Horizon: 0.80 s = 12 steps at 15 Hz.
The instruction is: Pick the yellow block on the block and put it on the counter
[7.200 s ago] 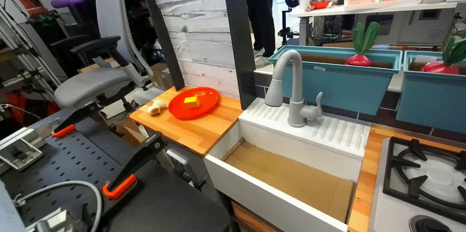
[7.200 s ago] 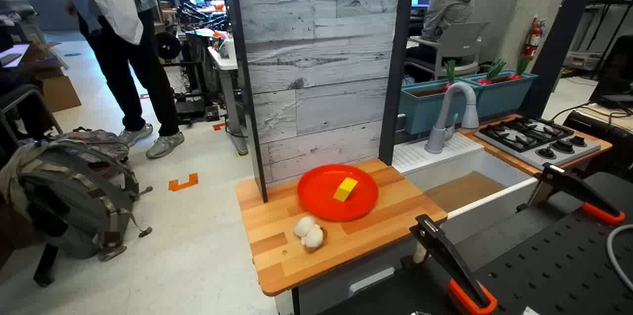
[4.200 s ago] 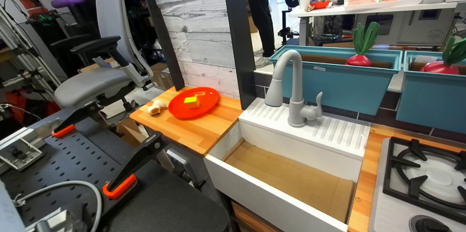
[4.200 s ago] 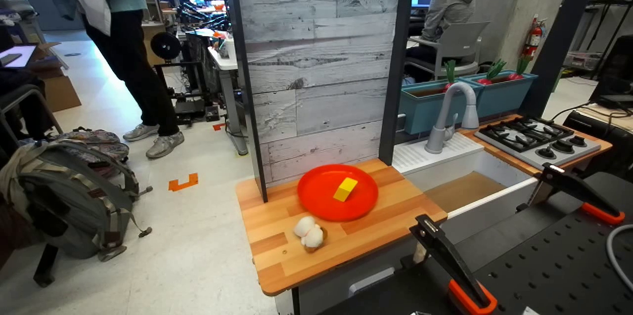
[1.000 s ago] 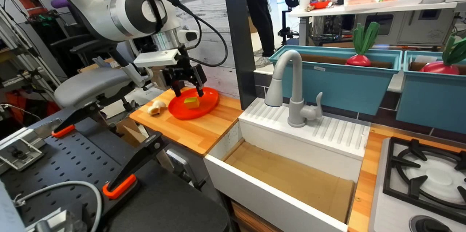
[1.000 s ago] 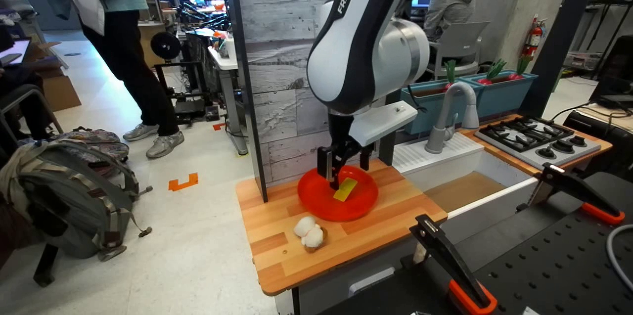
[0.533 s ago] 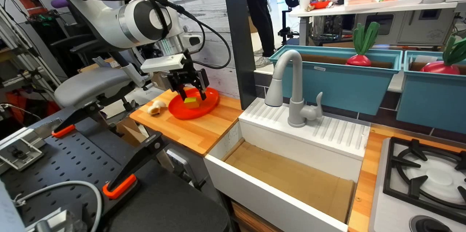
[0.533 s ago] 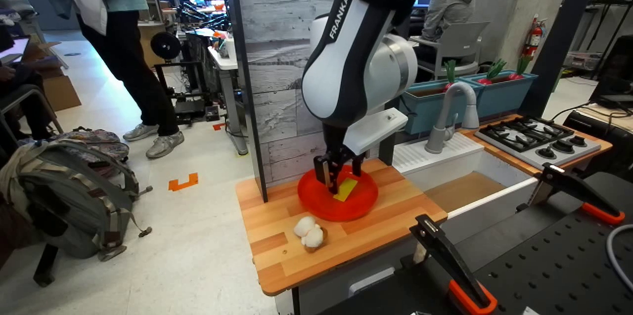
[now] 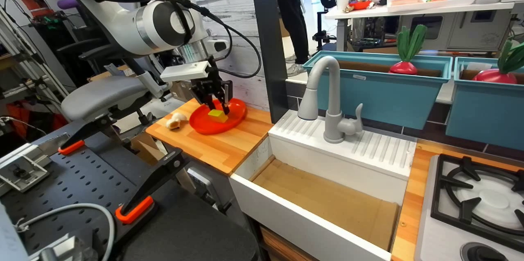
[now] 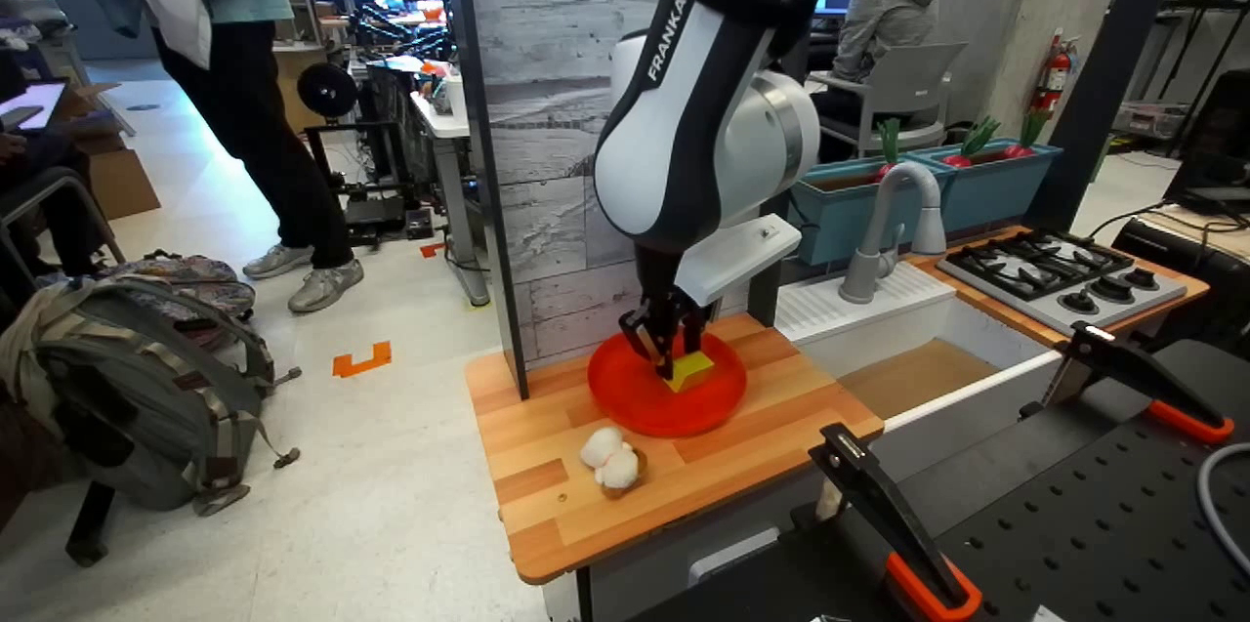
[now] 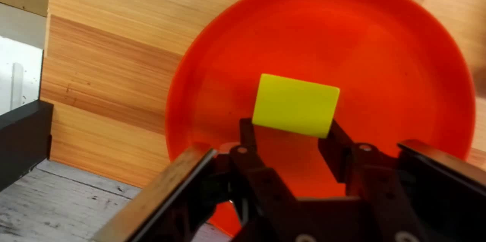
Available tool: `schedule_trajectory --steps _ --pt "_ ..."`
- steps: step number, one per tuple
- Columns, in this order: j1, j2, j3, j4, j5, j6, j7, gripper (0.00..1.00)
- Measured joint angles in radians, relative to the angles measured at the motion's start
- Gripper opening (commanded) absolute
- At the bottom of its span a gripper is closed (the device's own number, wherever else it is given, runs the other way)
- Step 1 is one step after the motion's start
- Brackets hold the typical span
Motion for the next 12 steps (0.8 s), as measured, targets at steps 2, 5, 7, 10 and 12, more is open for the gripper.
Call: schedule_trajectory --steps 2,5,7,10,12 --pt "-0.009 -0.005 0.014 -0.008 0.001 0.009 0.0 0.21" --pt "-0.021 -0.04 0.027 -0.068 0.001 0.063 0.0 0.21" --pt "-0.026 -0.078 0.027 -0.14 0.001 0.109 0.002 0.21" --pt "-0.03 -0.142 0.005 -0.269 0.001 0.183 0.014 0.21" --pt "-0.042 -0.18 -0.012 -0.354 0.003 0.231 0.022 0.21"
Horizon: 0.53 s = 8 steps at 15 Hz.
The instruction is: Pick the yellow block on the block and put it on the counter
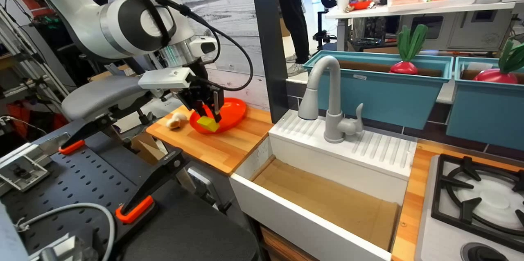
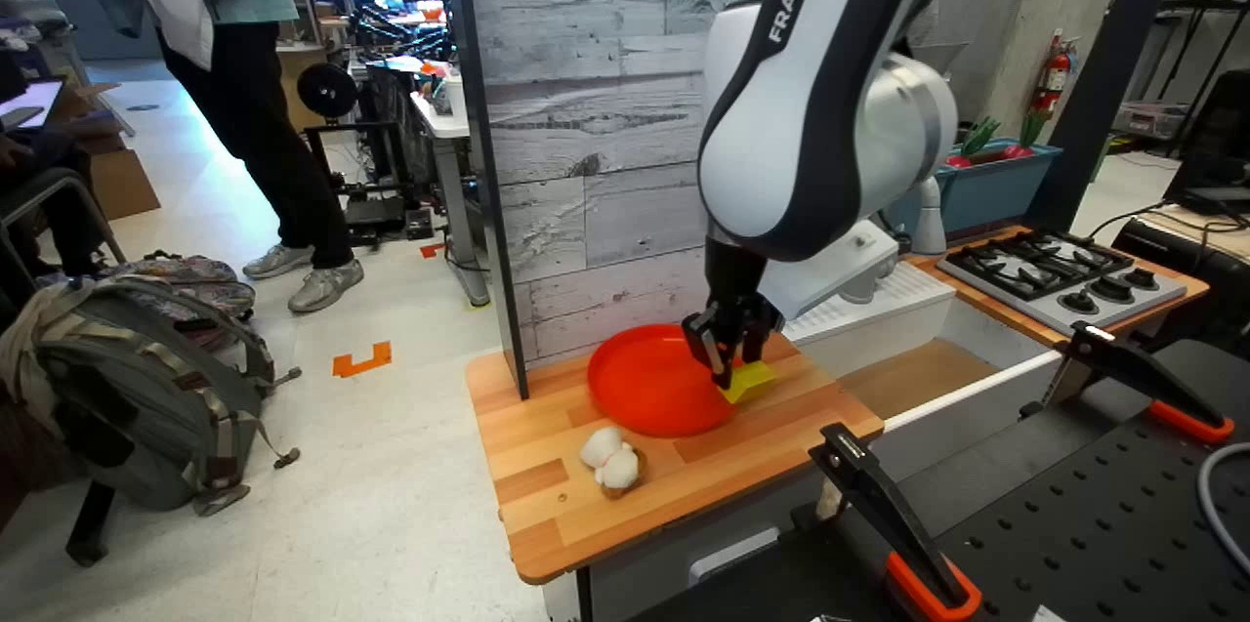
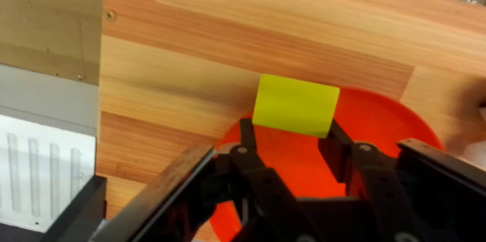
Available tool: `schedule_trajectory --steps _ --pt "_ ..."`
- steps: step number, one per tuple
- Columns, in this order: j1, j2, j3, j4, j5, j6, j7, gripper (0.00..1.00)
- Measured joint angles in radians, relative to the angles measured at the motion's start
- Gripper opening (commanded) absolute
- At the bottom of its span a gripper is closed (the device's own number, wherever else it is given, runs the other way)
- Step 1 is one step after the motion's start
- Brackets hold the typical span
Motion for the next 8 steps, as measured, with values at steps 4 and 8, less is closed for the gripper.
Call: schedule_trajectory --steps 4,8 --pt "-0.068 -0.06 -0.01 -0.122 0.004 0.068 0.001 0.21" --pt "-0.145 -0.079 -0.009 -0.159 0.017 0.095 0.0 0.21"
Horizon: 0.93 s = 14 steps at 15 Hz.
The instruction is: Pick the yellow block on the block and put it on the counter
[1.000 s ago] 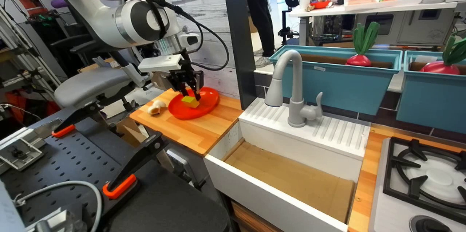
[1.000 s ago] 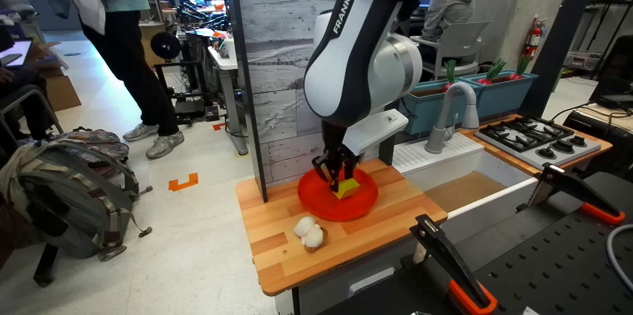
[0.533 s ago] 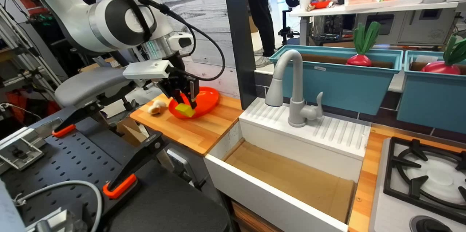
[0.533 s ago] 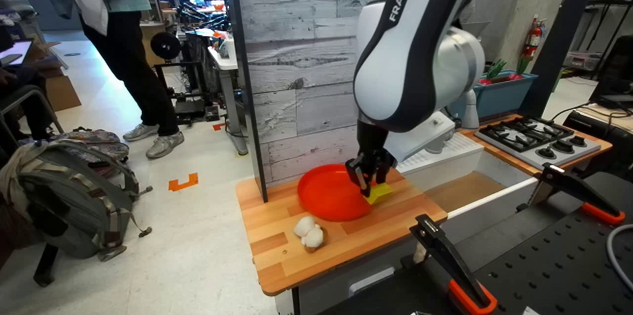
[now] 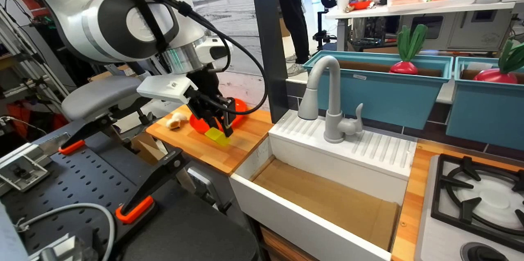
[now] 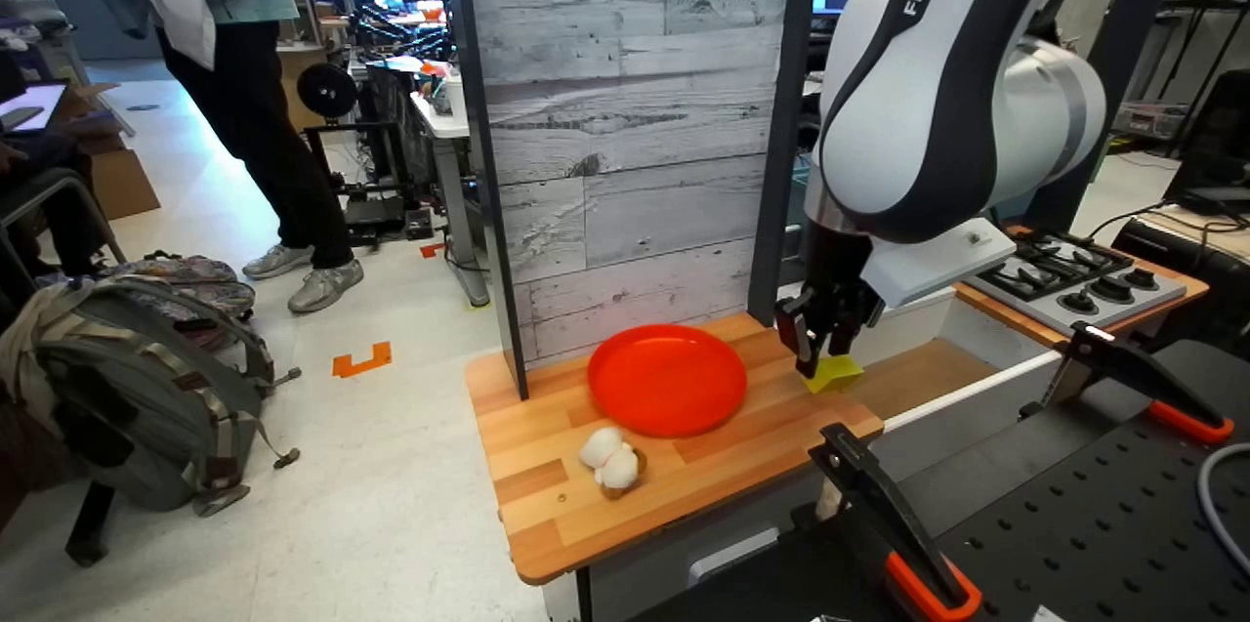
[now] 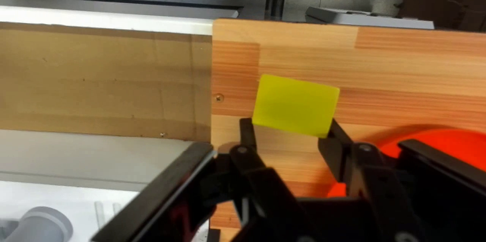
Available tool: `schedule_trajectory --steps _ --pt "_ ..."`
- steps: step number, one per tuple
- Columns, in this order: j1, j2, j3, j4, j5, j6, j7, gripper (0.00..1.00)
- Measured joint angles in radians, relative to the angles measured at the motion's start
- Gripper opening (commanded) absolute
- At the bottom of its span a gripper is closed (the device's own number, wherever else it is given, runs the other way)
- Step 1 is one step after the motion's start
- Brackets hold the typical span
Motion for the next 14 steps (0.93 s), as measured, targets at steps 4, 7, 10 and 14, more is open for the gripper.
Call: schedule_trajectory --steps 4,7,10,14 --pt "-0.037 0.003 0.006 0.012 0.006 0.0 0.0 0.21" --pt "-0.037 0.017 0.018 0.043 0.007 -0.005 0.0 0.21" --pt "-0.035 0.047 0.038 0.088 0.008 -0.018 0.0 0.21" --pt "-0.033 0.104 0.055 0.154 0.01 -0.052 0.0 0.21"
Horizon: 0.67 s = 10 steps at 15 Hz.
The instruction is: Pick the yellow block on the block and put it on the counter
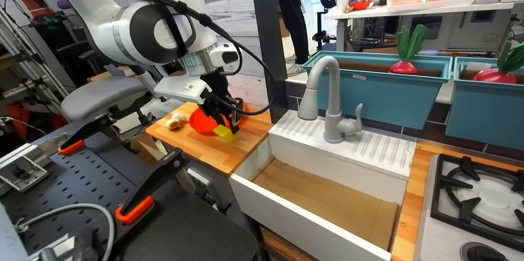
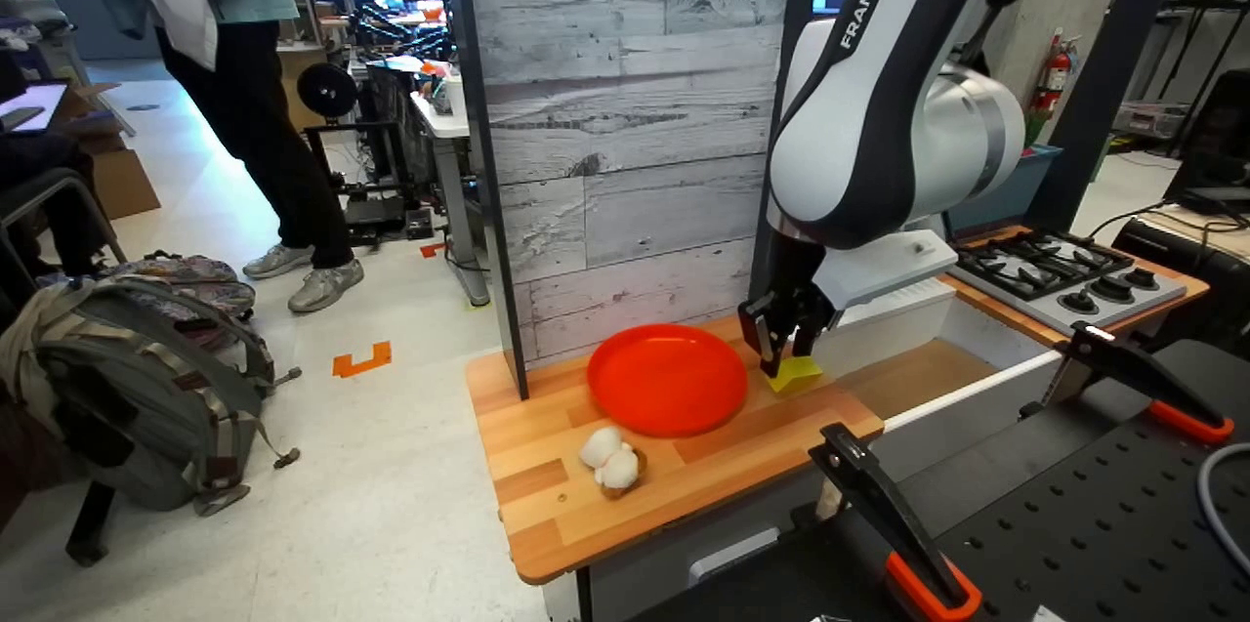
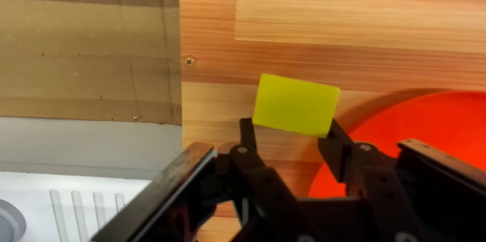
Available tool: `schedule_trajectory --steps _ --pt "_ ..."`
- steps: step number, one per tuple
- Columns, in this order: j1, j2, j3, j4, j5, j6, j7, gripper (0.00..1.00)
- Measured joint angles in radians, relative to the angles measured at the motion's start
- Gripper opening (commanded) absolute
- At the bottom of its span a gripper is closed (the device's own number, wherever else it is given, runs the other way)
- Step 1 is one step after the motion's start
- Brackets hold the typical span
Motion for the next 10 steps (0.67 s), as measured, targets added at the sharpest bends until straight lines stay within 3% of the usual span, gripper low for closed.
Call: schedule_trajectory --steps 3,5,7,10 --pt "-0.001 0.038 0.003 0.039 0.013 -0.02 0.0 0.21" --pt "-0.004 0.048 0.005 0.055 0.018 -0.031 0.0 0.71" --pt "-0.005 0.05 0.005 0.066 0.029 -0.048 0.0 0.79" --pt "-0.008 0.055 0.008 0.074 0.038 -0.061 -0.001 1.0"
